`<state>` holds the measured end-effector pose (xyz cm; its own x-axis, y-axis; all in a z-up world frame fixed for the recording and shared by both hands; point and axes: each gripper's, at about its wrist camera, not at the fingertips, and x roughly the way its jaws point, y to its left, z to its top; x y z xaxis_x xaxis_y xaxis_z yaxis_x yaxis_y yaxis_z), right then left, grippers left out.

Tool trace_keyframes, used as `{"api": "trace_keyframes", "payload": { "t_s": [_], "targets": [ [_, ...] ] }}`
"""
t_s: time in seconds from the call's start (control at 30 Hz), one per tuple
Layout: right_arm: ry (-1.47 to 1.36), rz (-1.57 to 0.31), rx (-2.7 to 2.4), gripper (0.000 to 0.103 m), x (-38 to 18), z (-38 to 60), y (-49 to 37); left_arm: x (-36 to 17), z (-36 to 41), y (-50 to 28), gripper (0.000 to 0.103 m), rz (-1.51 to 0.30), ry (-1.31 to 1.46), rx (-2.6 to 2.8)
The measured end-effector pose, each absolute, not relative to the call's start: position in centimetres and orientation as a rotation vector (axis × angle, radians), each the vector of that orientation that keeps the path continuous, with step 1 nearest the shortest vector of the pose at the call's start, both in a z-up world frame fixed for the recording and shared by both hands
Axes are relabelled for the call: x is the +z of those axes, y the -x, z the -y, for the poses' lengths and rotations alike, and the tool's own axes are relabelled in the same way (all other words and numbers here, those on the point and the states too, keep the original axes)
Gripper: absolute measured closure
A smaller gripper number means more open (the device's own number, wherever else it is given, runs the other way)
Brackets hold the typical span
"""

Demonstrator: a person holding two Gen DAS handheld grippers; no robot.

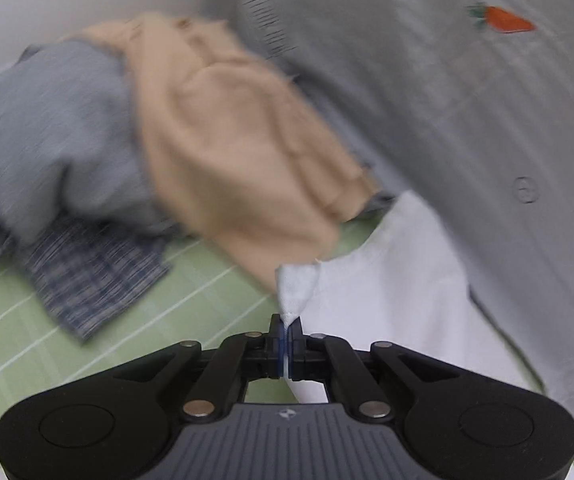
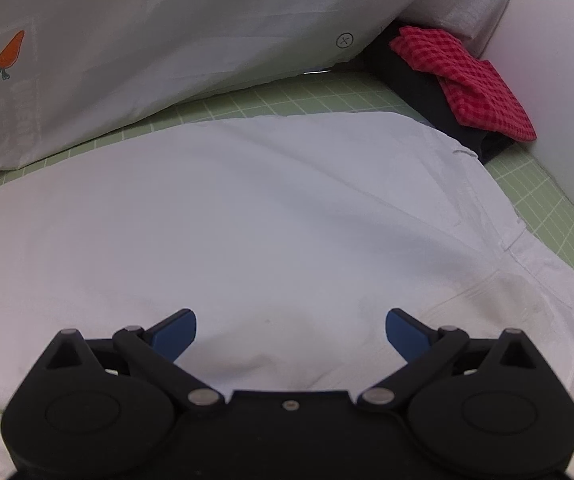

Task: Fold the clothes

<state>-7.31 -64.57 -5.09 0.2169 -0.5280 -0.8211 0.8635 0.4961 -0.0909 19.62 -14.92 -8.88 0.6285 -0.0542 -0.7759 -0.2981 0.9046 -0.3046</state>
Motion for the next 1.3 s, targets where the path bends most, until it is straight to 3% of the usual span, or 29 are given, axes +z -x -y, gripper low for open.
{"api": "trace_keyframes", "payload": {
  "t_s": [0.1, 0.23, 0.37, 0.57, 0.8, 1.3],
  "targets": [
    [-0.456, -0.911, -1.023, 0.001, -4.9, 64.7, 8.4, -10.5, 13.7, -18.0, 0.101, -0.95, 0.449, 0.19],
    [-0.495, -0.893, -1.038, 0.001, -4.7, 65.0, 9.8, -10.5, 13.4, -16.5, 0.087, -0.994, 0.4, 0.235],
    [-0.53, -0.849, -1.03, 0.001, -4.1, 65.0, 10.9, -8.9, 13.7, -15.1, 0.046, -0.984, 0.36, 0.209],
    [-0.495, -0.769, -0.979, 0.001, -1.9, 63.9, 13.2, -5.1, 17.0, -11.3, 0.026, -0.925, 0.305, 0.088],
    [-0.45, -0.713, -0.912, 0.001, 0.0, 62.2, 19.7, -1.9, 21.0, -2.0, 0.021, -0.878, 0.214, -0.07],
    [-0.528, -0.82, -0.98, 0.001, -5.2, 65.1, 34.2, -4.8, 24.4, 13.6, 0.02, -1.031, 0.148, -0.078]
  ]
}}
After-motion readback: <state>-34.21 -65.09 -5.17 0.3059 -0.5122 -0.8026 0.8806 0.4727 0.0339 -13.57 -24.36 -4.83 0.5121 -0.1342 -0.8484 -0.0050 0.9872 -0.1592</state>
